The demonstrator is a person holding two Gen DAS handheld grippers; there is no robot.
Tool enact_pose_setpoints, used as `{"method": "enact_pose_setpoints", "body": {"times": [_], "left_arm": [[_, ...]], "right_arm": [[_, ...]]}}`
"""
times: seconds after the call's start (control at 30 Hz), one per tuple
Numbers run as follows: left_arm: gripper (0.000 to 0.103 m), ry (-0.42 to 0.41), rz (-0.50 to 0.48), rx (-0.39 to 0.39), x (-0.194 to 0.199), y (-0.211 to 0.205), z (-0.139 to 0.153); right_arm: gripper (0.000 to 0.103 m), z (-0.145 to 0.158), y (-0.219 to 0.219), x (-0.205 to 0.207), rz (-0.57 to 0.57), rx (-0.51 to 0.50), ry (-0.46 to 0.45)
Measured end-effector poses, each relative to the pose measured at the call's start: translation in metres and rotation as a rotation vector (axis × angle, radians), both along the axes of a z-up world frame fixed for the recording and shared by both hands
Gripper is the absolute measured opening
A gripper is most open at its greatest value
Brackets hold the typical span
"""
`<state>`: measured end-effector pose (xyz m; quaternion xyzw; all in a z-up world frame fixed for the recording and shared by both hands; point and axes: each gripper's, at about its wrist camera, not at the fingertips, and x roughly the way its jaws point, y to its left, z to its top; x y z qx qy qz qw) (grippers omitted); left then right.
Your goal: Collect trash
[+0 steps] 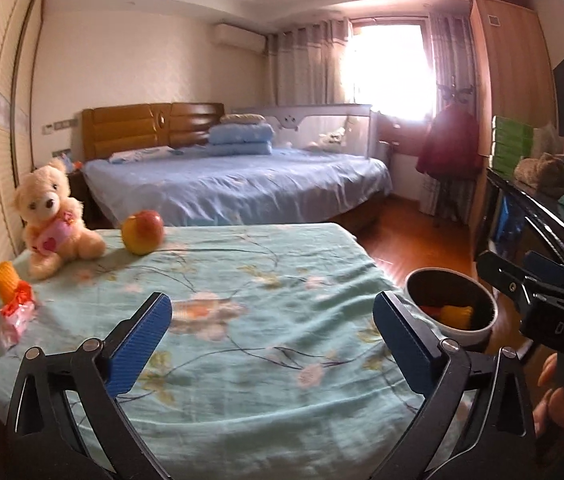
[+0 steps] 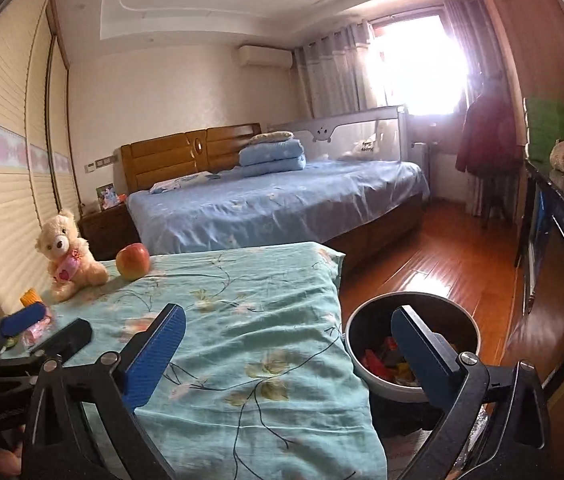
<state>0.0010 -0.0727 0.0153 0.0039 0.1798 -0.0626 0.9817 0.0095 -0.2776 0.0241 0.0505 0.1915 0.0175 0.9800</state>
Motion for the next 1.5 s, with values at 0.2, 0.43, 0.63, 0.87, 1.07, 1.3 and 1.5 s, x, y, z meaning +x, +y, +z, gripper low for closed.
{"method": "enact_pose_setpoints", "body": {"times": [0.2, 0.43, 0.63, 0.87, 1.07, 1.3, 1.5], "left_arm": [[0.103, -0.012, 0.024, 0.021, -0.002, 0.001, -0.004], [0.103, -0.031, 0.039, 0.035, -0.007, 0.0, -0.002], [0.103, -0.027, 0.047, 0.043, -0.007, 0.0, -0.001], [0.103, -0.024, 0.054, 0.043, -0.007, 0.001, -0.002], [0.103, -0.028, 0.058, 0.041, -0.007, 0.003, -0.001], [0.103, -0.026, 0.066, 0.044, -0.007, 0.003, -0.002], [0.103, -0.027, 0.064, 0.045, -0.008, 0.003, -0.002]], "right_arm": [[0.103, -0.009, 0.002, -0.004, -0.008, -0.022, 0.001], [0.103, -0.012, 0.007, -0.002, -0.004, -0.032, 0.004], [0.103, -0.014, 0.009, 0.0, 0.003, -0.031, 0.013], [0.103, -0.016, 0.01, 0.001, 0.006, -0.029, 0.014], [0.103, -0.016, 0.01, 0.001, 0.005, -0.027, 0.015], [0.103, -0.017, 0.011, 0.001, 0.007, -0.031, 0.018], [0.103, -0.018, 0.013, 0.002, 0.011, -0.03, 0.02]]}}
